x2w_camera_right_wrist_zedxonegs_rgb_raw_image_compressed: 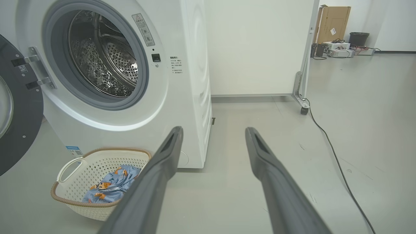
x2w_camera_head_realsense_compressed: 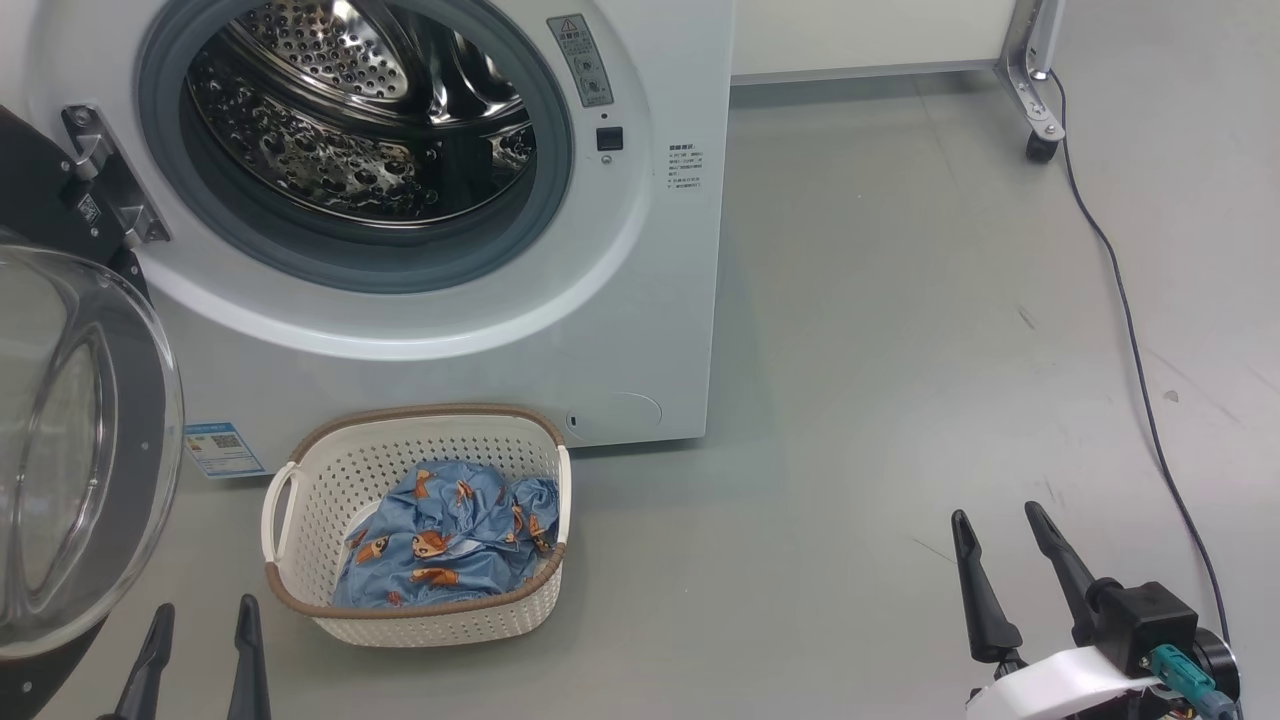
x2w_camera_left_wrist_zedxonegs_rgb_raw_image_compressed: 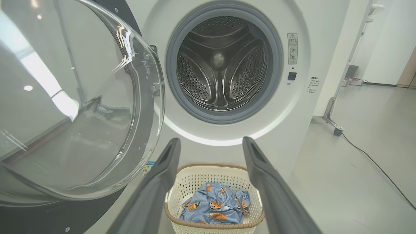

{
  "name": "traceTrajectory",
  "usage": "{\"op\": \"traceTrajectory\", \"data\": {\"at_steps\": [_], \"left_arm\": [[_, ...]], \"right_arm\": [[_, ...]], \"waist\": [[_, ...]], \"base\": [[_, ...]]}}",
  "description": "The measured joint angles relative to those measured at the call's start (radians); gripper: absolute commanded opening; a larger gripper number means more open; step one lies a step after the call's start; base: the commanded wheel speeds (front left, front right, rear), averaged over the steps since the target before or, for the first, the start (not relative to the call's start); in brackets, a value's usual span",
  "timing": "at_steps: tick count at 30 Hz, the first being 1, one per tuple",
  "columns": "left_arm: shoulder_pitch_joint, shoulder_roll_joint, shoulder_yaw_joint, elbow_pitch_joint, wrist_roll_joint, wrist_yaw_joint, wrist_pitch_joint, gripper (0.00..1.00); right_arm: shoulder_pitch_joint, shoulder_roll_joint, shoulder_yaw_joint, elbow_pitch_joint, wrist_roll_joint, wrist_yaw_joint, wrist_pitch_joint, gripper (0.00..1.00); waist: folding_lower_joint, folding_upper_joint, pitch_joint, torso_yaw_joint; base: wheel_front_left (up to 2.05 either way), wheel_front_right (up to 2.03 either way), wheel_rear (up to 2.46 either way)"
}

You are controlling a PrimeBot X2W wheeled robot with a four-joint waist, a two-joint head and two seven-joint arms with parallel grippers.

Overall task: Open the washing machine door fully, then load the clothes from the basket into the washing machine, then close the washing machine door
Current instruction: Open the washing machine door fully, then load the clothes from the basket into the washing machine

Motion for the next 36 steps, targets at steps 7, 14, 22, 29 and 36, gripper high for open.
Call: {"op": "traceTrajectory", "data": {"at_steps": [7, 14, 22, 29, 36], "left_arm": [[0.000, 0.004, -0.010, 0.002, -0.007, 0.000, 0.000, 1.00], [0.000, 0.010, -0.010, 0.004, -0.008, 0.000, 0.000, 1.00], [0.000, 0.014, -0.015, 0.005, -0.008, 0.000, 0.000, 1.00], [0.000, 0.017, -0.011, 0.014, -0.008, 0.000, 0.000, 1.00], [0.000, 0.018, -0.004, 0.015, -0.008, 0.000, 0.000, 1.00]], "right_arm": [[0.000, 0.001, 0.000, 0.000, 0.000, -0.001, 0.000, 1.00], [0.000, 0.001, -0.001, 0.000, 0.000, -0.001, 0.000, 1.00], [0.000, 0.001, -0.001, 0.000, 0.000, -0.001, 0.000, 1.00], [0.000, 0.001, 0.000, 0.001, 0.000, -0.001, 0.000, 1.00], [0.001, 0.002, 0.002, 0.001, 0.000, -0.001, 0.000, 1.00]], "waist": [[0.0000, 0.0000, 0.000, 0.001], [0.0000, 0.0000, -0.001, 0.003], [0.0000, 0.0000, 0.000, 0.004], [0.0000, 0.0000, 0.001, 0.007], [0.0000, 0.0000, 0.002, 0.013]], "base": [[0.00, 0.00, 0.00], [0.00, 0.00, 0.00], [0.00, 0.00, 0.00], [0.10, -0.10, 0.00], [0.39, -0.39, 0.00]]}}
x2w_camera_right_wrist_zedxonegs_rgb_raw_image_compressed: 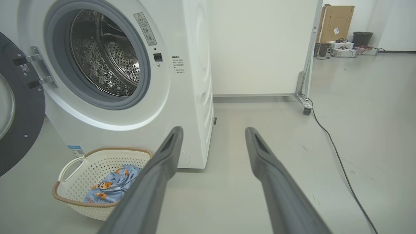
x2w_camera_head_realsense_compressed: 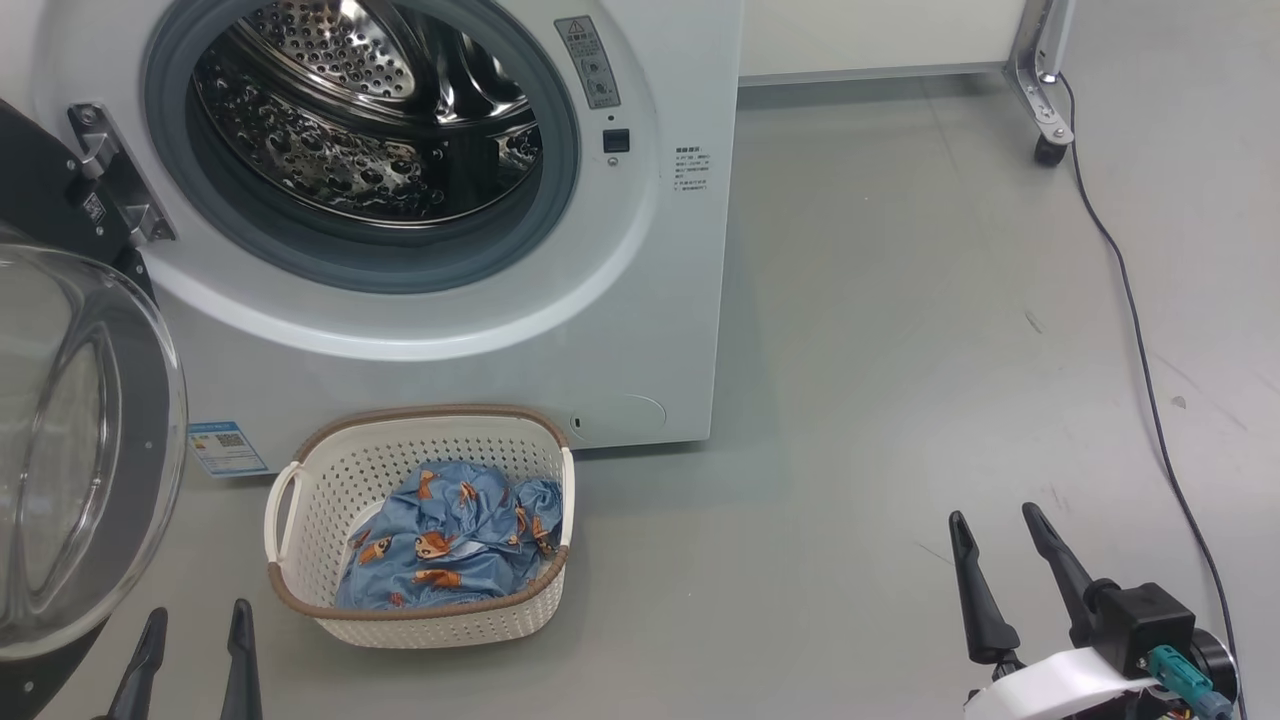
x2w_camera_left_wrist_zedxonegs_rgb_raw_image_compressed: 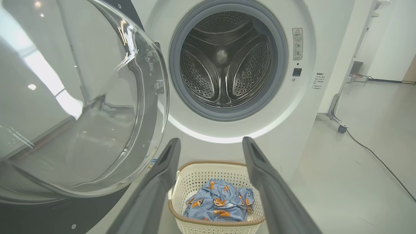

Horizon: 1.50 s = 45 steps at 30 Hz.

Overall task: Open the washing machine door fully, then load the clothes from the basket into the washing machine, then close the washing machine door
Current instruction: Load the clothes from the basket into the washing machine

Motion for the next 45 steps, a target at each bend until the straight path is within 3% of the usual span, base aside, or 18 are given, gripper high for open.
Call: {"op": "traceTrajectory", "data": {"at_steps": [27, 45], "left_arm": [[-0.001, -0.012, 0.034, 0.004, -0.001, 0.000, 0.000, 1.00], [-0.002, -0.018, 0.034, 0.015, -0.002, 0.000, 0.000, 1.00]], "right_arm": [[0.001, 0.000, 0.004, 0.007, 0.000, 0.000, 0.000, 1.00], [0.001, 0.000, 0.004, 0.016, 0.002, 0.000, 0.000, 1.00]], "waist": [[0.0000, 0.0000, 0.001, 0.011], [0.0001, 0.0000, 0.009, 0.013]], "base": [[0.84, -0.84, 0.00], [0.24, -0.24, 0.00]]}}
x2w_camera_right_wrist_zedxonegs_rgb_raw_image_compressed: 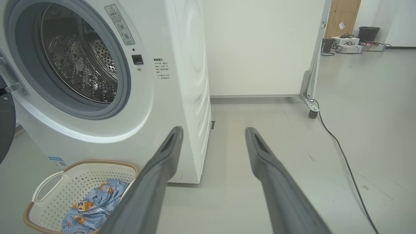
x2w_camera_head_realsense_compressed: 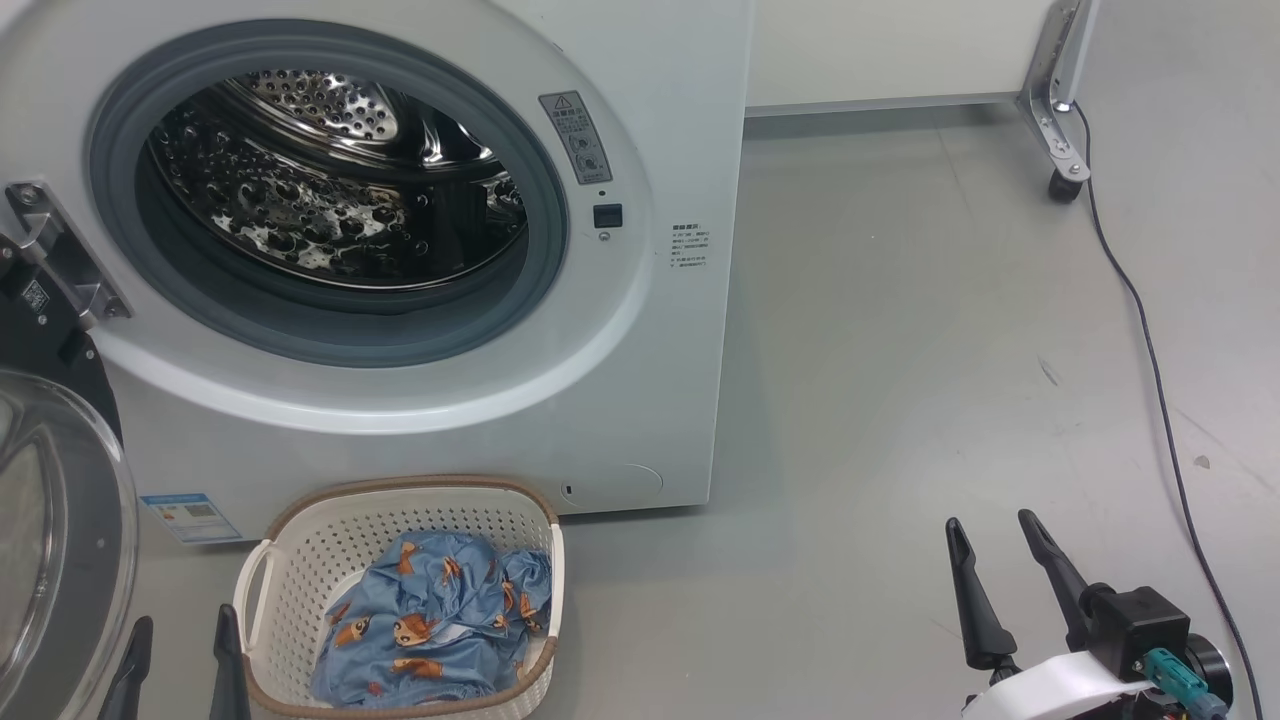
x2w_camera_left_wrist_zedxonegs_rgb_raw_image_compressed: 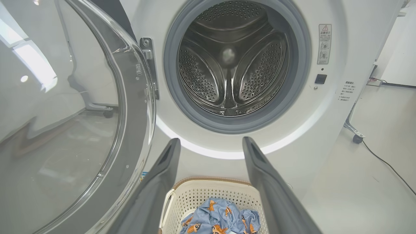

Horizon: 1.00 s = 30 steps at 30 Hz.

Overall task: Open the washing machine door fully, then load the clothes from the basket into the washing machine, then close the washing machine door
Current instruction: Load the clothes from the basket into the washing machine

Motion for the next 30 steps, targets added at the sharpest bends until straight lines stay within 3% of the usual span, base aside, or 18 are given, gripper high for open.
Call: {"op": "traceTrajectory", "data": {"at_steps": [16, 30], "left_arm": [[0.000, -0.001, -0.032, -0.004, 0.000, 0.000, 0.000, 1.00], [-0.035, 0.000, -0.092, -0.013, -0.053, 0.000, 0.000, 1.00]], "right_arm": [[0.000, 0.000, 0.012, -0.004, 0.009, 0.000, 0.000, 1.00], [-0.013, 0.000, 0.034, -0.025, 0.009, -0.011, 0.000, 1.00]], "waist": [[0.0000, 0.0000, 0.031, -0.002], [0.0000, 0.0000, 0.138, -0.014]], "base": [[0.00, 0.00, 0.00], [0.00, 0.00, 0.00]]}}
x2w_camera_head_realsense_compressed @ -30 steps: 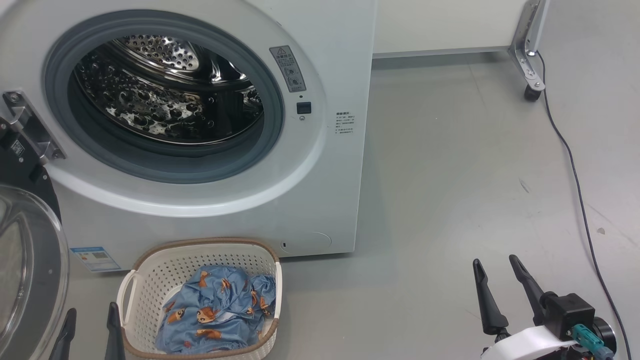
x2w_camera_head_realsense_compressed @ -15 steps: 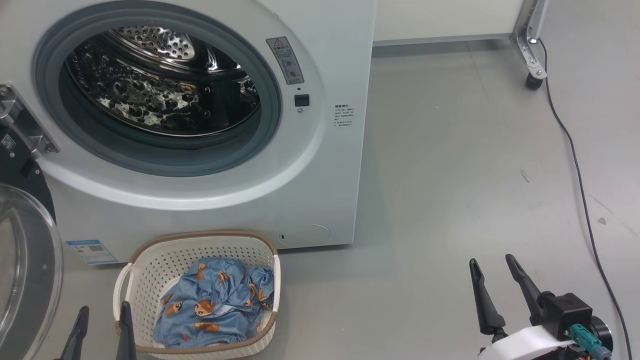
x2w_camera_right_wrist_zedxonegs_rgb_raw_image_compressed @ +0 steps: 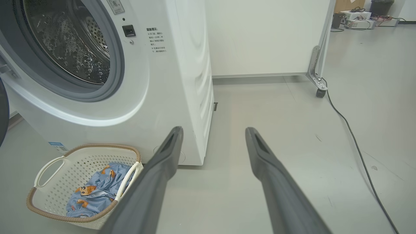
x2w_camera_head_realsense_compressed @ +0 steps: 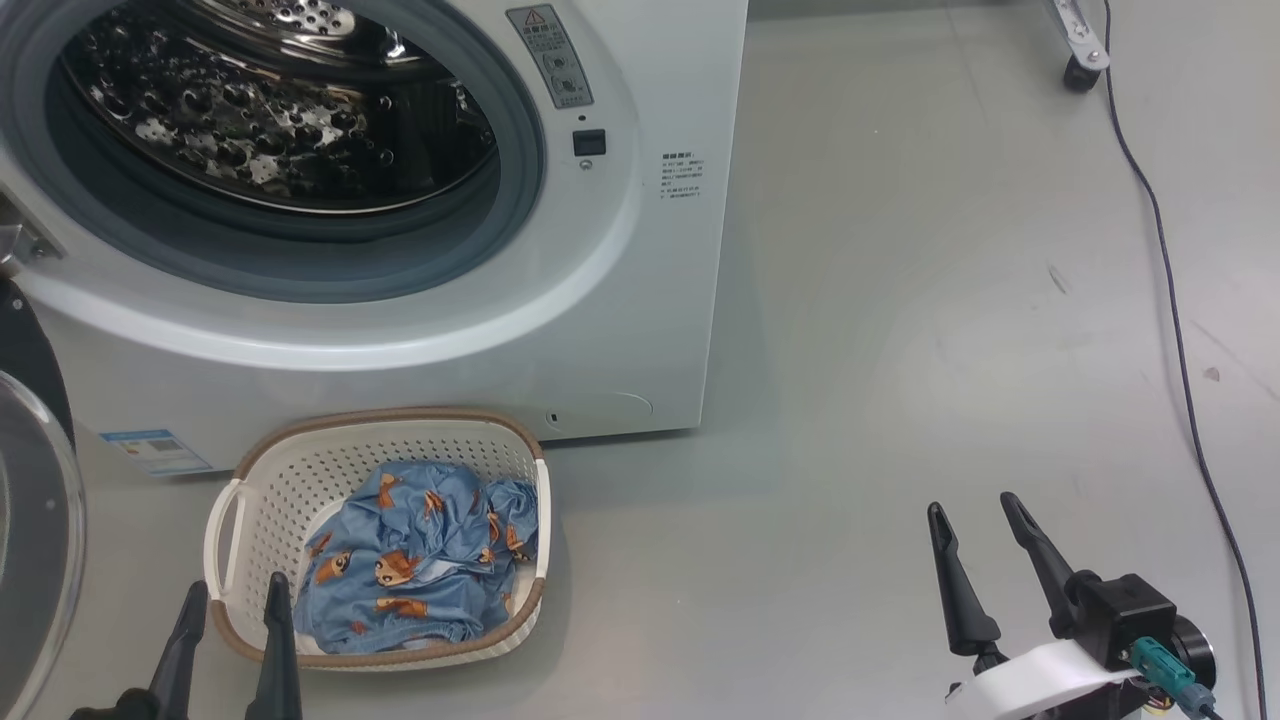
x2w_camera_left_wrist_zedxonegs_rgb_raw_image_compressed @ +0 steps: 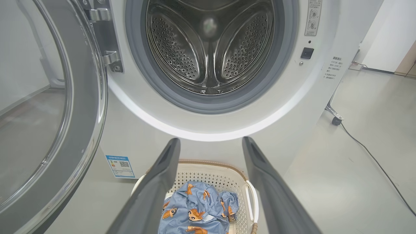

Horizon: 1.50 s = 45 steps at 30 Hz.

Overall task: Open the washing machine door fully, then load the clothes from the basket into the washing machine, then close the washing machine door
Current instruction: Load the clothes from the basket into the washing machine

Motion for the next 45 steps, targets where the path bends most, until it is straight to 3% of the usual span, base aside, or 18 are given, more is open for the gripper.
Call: {"op": "traceTrajectory", "data": {"at_steps": [32, 45], "left_arm": [[-0.216, 0.064, -0.057, 0.014, -0.069, 0.000, 0.000, 1.00], [-0.371, 0.146, -0.078, 0.075, -0.115, 0.000, 0.000, 1.00]], "right_arm": [[-0.167, -0.003, 0.087, -0.054, -0.001, -0.062, 0.000, 1.00], [-0.242, -0.006, 0.141, -0.060, 0.011, -0.087, 0.000, 1.00]], "waist": [[0.0001, 0.0000, 0.389, -0.029], [0.0001, 0.0000, 0.556, -0.049]], "base": [[0.00, 0.00, 0.00], [0.00, 0.00, 0.00]]}}
